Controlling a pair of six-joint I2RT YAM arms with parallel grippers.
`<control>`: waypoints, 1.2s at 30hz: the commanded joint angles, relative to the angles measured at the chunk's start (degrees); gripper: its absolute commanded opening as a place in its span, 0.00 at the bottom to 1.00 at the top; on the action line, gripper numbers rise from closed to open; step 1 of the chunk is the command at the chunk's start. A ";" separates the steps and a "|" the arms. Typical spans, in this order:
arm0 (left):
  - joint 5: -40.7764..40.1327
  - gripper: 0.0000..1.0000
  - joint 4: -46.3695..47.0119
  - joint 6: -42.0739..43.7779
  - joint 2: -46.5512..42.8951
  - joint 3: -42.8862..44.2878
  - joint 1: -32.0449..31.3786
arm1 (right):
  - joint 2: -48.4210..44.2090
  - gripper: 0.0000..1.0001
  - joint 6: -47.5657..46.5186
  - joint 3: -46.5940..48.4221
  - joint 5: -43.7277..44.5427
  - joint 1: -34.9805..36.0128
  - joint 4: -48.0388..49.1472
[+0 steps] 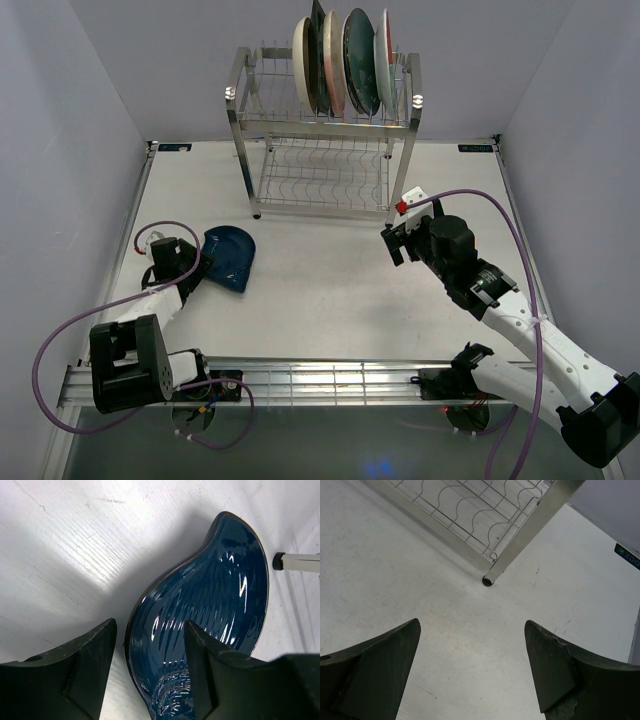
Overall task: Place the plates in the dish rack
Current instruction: Pick up the plate at the center of the board.
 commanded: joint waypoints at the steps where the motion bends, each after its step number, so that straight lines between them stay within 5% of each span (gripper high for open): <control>1: 4.77 0.66 3.82 -0.20 0.62 -1.07 1.51 | -0.51 0.90 -0.36 0.48 -0.48 -0.09 0.84; 18: 7.93 0.41 8.30 -1.52 3.35 -3.71 2.84 | -0.43 0.90 -0.45 0.48 -0.48 0.00 0.83; 24: 7.32 0.22 7.69 -1.52 0.98 -4.59 2.84 | -0.60 0.90 -0.45 0.48 -0.66 0.00 0.92; 27: 6.71 0.00 7.07 -1.52 -0.25 -4.77 2.92 | -0.78 0.90 -0.45 0.48 -0.75 -0.09 0.84; 36: 4.07 0.00 0.84 -1.96 -8.59 -5.03 2.92 | 0.01 0.90 -0.45 0.66 -0.92 0.09 0.75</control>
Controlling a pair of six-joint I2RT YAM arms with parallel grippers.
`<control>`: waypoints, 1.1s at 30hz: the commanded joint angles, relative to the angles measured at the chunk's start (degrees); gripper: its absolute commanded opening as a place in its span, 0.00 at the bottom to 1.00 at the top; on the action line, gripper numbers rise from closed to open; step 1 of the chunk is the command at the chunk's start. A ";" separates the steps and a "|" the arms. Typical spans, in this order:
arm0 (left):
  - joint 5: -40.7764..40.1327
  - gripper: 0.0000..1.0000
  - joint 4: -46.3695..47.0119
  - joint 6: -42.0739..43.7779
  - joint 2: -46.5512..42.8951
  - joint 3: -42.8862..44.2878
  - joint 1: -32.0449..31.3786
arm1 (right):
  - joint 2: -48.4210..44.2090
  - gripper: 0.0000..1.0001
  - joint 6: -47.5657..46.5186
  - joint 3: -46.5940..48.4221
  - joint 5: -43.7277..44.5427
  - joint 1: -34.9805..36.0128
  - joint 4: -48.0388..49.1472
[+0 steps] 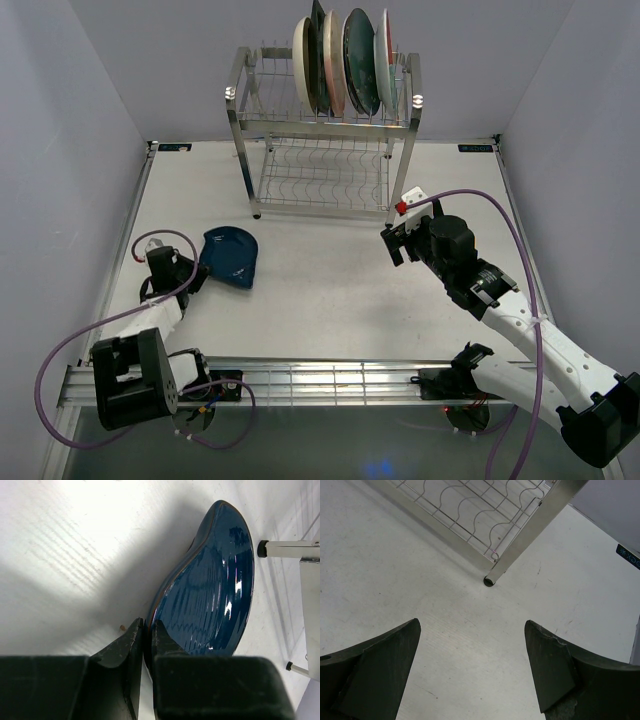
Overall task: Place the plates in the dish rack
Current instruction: Pick up the plate at the center of the board.
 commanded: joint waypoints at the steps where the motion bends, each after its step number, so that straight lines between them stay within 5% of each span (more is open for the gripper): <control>1: -2.95 0.00 -3.95 0.42 -6.19 -0.33 0.19 | 0.10 0.90 -0.34 0.66 -0.66 0.00 0.83; 13: -4.18 0.00 -15.20 -0.81 -24.83 1.51 0.10 | 0.72 0.90 -0.34 0.83 -0.22 0.35 0.75; 22: -3.91 0.00 -22.06 -1.24 -29.49 7.75 0.10 | 0.45 0.90 -0.43 0.75 -0.04 0.35 0.75; 33: -5.59 0.00 -32.52 1.39 -29.94 25.32 0.10 | 0.54 0.90 -0.52 0.75 0.13 0.35 0.83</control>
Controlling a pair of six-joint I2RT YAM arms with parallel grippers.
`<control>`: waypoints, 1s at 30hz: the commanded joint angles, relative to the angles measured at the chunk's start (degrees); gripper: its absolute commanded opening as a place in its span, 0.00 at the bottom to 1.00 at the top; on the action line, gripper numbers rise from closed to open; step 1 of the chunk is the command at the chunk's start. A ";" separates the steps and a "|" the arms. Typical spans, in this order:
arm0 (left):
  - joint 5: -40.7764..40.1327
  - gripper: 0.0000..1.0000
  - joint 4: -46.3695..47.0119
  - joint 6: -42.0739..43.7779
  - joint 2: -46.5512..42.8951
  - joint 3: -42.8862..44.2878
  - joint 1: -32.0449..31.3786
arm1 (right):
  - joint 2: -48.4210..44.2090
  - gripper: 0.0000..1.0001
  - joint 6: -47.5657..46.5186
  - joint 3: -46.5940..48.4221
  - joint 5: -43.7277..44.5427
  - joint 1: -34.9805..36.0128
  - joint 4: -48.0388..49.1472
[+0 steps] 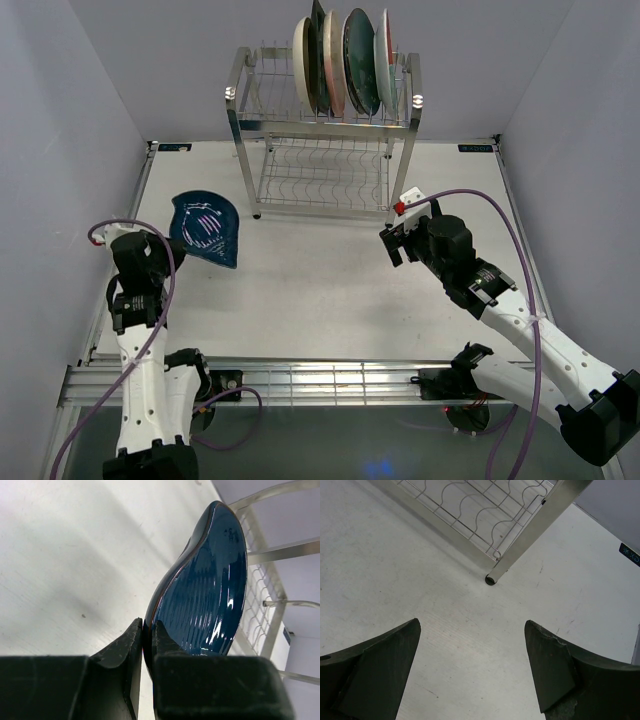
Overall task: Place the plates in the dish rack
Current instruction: Pick up the plate at the center of the board.
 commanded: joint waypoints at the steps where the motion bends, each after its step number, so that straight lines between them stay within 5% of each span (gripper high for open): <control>1: 0.64 0.00 1.60 -0.60 -1.24 8.64 0.10 | -0.25 0.90 -0.52 0.75 0.31 0.29 0.88; 30: 7.94 0.00 -4.56 0.54 16.08 46.99 0.10 | 0.37 0.90 -0.87 1.01 0.57 0.81 0.88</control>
